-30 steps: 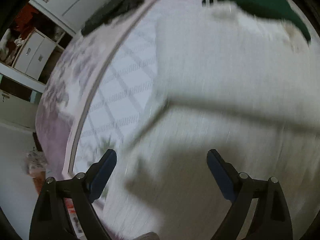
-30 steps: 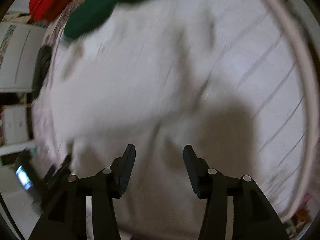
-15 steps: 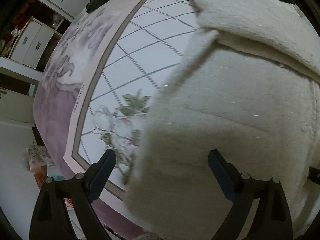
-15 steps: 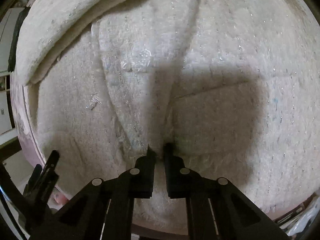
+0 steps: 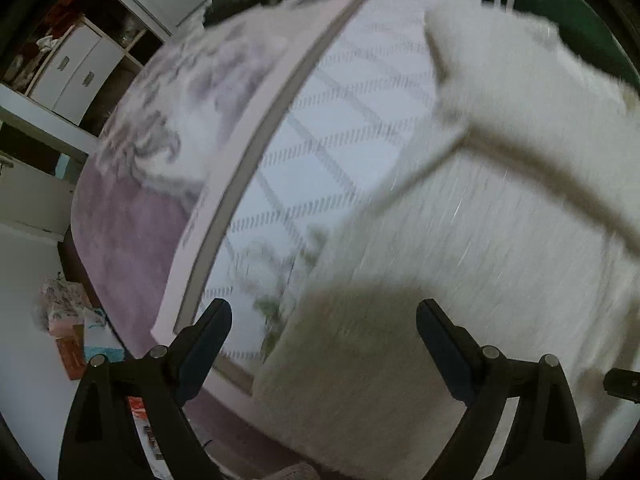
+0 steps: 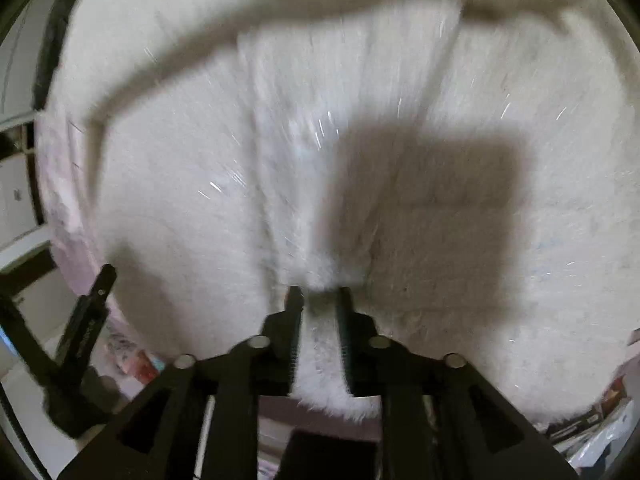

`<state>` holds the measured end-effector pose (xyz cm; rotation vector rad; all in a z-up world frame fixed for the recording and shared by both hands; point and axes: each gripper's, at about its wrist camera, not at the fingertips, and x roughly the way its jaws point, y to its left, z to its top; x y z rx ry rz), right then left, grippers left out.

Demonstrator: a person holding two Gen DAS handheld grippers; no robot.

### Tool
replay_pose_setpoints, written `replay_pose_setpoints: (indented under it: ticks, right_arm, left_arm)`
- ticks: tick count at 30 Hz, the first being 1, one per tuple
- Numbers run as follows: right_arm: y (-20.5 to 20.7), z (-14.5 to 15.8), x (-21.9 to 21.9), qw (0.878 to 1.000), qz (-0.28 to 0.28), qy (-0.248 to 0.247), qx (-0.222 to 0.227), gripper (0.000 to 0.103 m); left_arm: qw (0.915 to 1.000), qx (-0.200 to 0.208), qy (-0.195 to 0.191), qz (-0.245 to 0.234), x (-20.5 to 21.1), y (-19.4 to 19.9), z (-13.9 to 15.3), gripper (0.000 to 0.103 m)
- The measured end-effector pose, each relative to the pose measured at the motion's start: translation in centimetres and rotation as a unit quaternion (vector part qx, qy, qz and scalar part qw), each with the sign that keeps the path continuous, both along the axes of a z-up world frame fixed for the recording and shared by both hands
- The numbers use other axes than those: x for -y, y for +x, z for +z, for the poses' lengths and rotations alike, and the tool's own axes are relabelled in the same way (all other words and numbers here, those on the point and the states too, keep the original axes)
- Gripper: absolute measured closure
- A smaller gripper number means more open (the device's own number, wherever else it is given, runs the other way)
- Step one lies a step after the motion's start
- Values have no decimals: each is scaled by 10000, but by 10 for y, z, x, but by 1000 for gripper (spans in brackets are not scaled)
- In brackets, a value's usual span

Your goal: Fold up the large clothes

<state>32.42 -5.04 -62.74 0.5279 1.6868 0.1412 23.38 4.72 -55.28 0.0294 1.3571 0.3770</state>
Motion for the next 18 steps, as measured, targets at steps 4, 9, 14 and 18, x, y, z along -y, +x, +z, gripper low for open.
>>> replay_pose_setpoints:
  ticks: [4, 9, 14, 18]
  right_arm:
    - [41, 60, 25, 9977, -128, -26, 665, 50]
    - [135, 107, 53, 9900, -458, 191, 1317, 50]
    - [240, 94, 73, 9888, -405, 292, 1407, 50]
    - [290, 42, 50, 9934, -88, 241, 1121, 50]
  left_arm:
    - [9991, 361, -190, 97, 19, 70, 26, 8]
    - [9982, 586, -63, -117, 52, 175, 19, 8]
    - [9965, 350, 449, -605, 75, 236, -19, 8]
    - [9944, 230, 634, -814, 82, 248, -34, 8]
